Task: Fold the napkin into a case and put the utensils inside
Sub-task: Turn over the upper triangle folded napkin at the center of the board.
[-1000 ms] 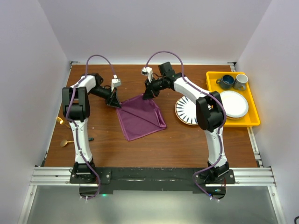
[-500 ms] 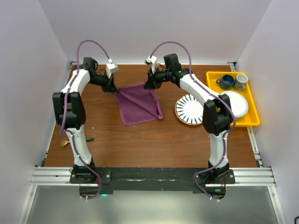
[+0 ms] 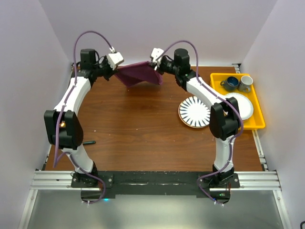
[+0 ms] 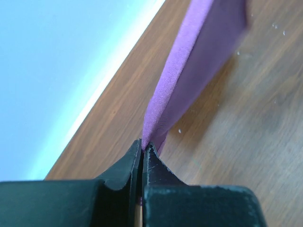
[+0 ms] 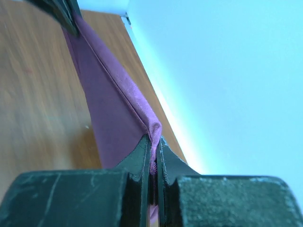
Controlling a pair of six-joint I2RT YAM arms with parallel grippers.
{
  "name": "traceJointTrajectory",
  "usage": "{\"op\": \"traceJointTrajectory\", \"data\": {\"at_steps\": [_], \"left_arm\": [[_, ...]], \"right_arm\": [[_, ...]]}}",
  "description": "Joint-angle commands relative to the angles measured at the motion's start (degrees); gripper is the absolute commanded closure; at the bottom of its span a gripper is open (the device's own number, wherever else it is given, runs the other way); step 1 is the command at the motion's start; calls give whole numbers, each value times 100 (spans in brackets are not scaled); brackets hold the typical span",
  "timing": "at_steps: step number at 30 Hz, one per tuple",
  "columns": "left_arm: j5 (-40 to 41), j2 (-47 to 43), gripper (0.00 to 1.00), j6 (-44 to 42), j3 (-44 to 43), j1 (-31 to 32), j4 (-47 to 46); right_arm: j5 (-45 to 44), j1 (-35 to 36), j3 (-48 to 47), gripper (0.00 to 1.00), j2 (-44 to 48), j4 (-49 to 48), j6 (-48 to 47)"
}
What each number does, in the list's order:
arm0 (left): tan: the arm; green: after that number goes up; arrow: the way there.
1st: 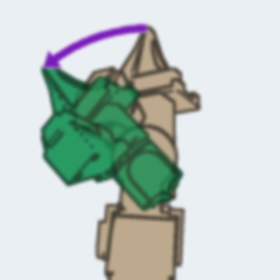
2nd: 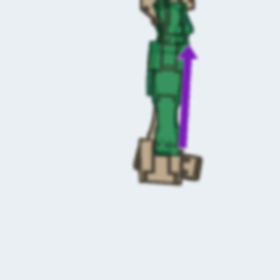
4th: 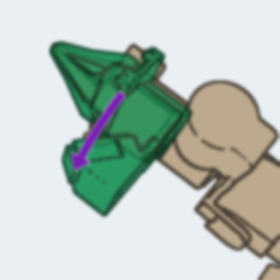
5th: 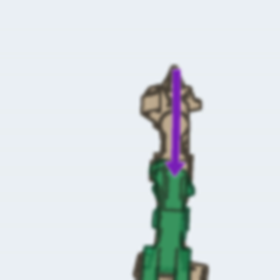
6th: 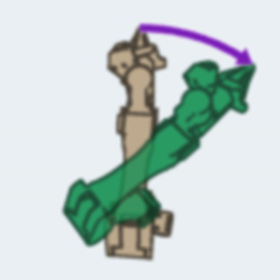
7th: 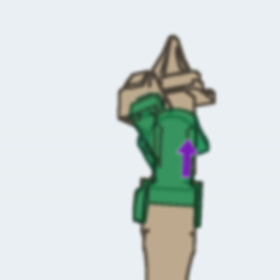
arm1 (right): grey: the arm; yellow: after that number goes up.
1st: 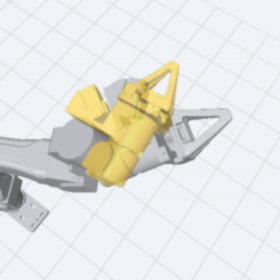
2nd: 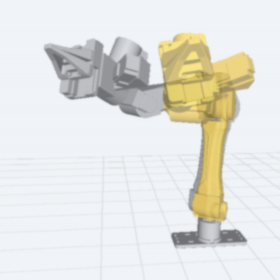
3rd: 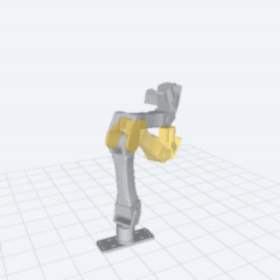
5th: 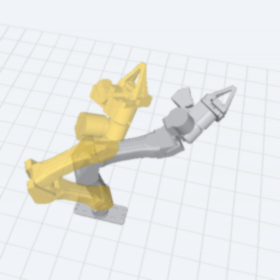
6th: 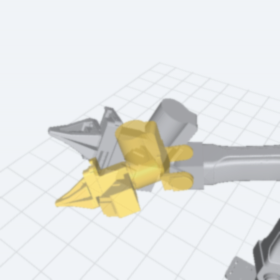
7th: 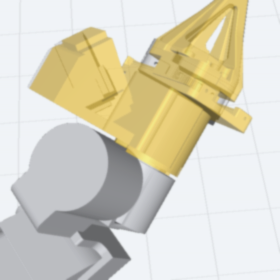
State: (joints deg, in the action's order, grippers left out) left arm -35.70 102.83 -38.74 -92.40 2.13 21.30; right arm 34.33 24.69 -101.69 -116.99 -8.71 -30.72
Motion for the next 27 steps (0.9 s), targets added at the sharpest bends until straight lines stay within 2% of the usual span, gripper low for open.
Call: {"op": "traceJointTrajectory", "data": {"at_steps": [1, 5, 6, 9, 17, 21, 27], "left_arm": [[696, -648, 100, -924, 1099, 50, -433], [837, -1220, 100, -1415, 2731, 278, -679], [837, -1412, 100, -1469, 2962, 331, -688], [828, -1738, 100, -1575, 3710, 507, -636], [819, -2065, 100, -1637, 4669, 718, -259], [758, -2126, 100, -1680, 4854, 754, -12], [740, -2293, 100, -1724, 5188, 929, 76]], "right_arm": [[363, -35, 1286, 100, 501, -1184, -1268], [838, 185, 2950, 100, 1124, -1476, -2575], [926, 238, 3519, 100, 1361, -1423, -2814], [1251, 440, 4452, 100, 1835, -1012, -3728], [1463, 827, 5440, 100, 2286, 545, -5688], [1349, 968, 5625, 100, 2356, 1281, -6147], [1234, 1161, 5643, 100, 2304, 1846, -6455]]}}
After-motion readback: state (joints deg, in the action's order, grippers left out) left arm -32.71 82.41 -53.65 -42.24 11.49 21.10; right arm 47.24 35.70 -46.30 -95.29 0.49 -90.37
